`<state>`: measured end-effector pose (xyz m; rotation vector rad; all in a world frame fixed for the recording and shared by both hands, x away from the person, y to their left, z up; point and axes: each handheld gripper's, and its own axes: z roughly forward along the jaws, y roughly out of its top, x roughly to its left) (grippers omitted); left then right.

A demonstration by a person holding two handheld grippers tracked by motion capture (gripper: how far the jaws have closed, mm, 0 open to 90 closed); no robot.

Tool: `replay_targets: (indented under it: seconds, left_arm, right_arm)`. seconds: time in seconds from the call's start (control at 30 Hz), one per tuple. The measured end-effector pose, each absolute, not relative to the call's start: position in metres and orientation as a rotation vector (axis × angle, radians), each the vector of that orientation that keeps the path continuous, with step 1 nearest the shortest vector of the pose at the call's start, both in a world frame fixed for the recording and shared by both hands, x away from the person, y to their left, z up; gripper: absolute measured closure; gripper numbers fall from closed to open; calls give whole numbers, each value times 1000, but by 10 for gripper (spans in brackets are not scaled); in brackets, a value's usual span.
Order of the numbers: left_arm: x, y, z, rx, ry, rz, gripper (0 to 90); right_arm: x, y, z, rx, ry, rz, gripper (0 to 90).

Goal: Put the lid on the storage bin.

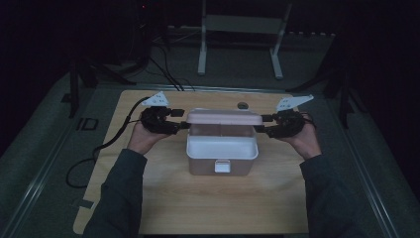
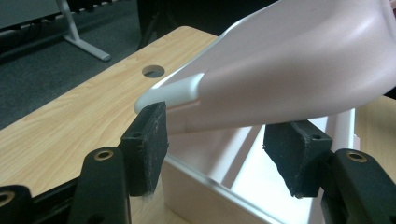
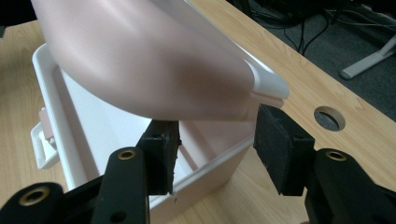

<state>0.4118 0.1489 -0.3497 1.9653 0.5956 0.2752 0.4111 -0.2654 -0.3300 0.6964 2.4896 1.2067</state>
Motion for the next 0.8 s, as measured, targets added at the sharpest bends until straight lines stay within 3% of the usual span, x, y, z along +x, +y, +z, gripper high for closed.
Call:
replay_targets:
  seconds: [0.8]
  left_arm:
    - [398,180,-362,1935,668,293,388]
  right_arm:
    - [403,-295,-351,796,2472,1160,485]
